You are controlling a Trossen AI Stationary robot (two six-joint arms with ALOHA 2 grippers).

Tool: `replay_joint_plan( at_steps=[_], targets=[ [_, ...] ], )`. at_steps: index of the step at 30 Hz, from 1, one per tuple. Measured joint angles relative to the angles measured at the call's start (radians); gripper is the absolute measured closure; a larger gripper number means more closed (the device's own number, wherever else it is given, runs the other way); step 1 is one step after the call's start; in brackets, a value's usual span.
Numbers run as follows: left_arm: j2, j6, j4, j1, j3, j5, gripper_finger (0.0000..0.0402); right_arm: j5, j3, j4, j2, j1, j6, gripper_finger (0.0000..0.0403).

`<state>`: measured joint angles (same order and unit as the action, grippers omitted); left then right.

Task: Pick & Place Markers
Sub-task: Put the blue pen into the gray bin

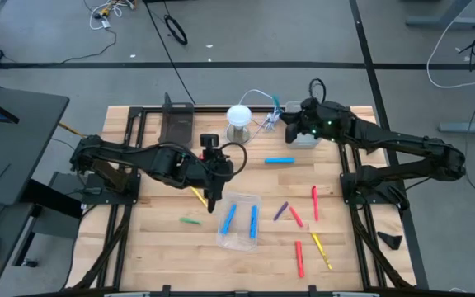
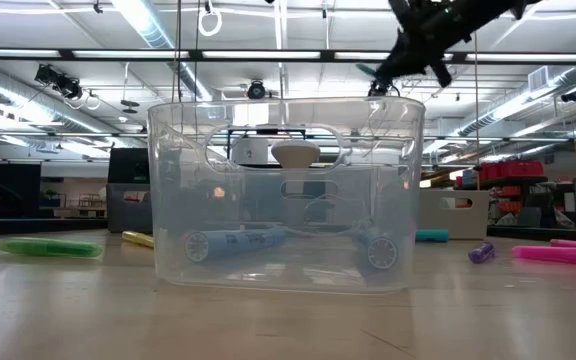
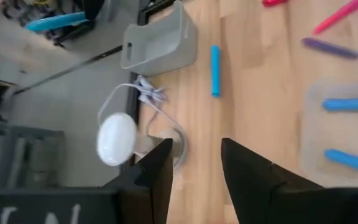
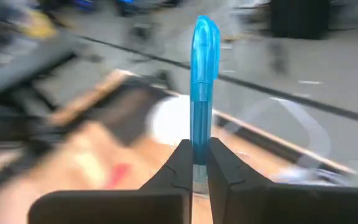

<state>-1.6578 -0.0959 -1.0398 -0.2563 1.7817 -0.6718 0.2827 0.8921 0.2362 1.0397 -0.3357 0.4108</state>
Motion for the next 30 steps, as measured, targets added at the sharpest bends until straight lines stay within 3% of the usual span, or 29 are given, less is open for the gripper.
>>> replay_joint_plan(
  at_steps=[6, 13, 19, 24, 30],
  targets=[
    [0.003, 0.091, -0.063, 0.000, 0.000, 0.023, 0.0259, 0.286, 0.000, 0.155, 0.000, 0.016, 0.029, 0.0388],
    [0.003, 0.119, -0.092, 0.000, 0.000, 0.040, 0.0259, 0.396, 0.000, 0.257, 0.000, 0.012, 0.108, 0.0389],
    [0.003, 0.128, -0.092, -0.001, 0.000, 0.075, 0.0259, 0.340, 0.036, 0.317, 0.024, -0.080, 0.116, 0.0389],
    [0.003, 0.137, -0.091, -0.001, 0.000, 0.075, 0.0259, 0.284, 0.183, 0.470, 0.137, -0.163, 0.126, 0.0389],
    [0.003, 0.137, -0.091, -0.001, 0.000, 0.075, 0.0259, 0.140, 0.391, 0.650, 0.302, -0.254, 0.146, 0.0389]
  ],
)
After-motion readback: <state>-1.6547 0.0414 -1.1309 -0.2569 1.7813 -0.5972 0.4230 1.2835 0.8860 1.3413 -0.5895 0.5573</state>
